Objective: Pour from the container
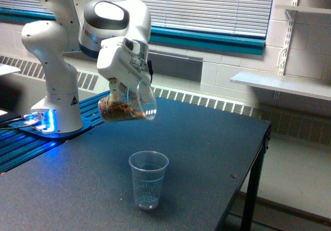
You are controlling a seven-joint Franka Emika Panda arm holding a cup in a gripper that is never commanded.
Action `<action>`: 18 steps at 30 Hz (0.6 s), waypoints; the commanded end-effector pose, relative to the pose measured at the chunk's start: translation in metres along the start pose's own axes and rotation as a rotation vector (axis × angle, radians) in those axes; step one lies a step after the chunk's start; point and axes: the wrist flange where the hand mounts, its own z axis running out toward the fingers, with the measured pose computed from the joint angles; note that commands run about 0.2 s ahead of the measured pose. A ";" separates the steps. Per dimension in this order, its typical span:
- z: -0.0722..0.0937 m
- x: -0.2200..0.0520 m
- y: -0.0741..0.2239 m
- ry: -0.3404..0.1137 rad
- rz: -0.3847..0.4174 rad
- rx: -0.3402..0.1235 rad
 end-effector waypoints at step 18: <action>0.016 -0.008 0.008 -0.068 -0.028 -0.106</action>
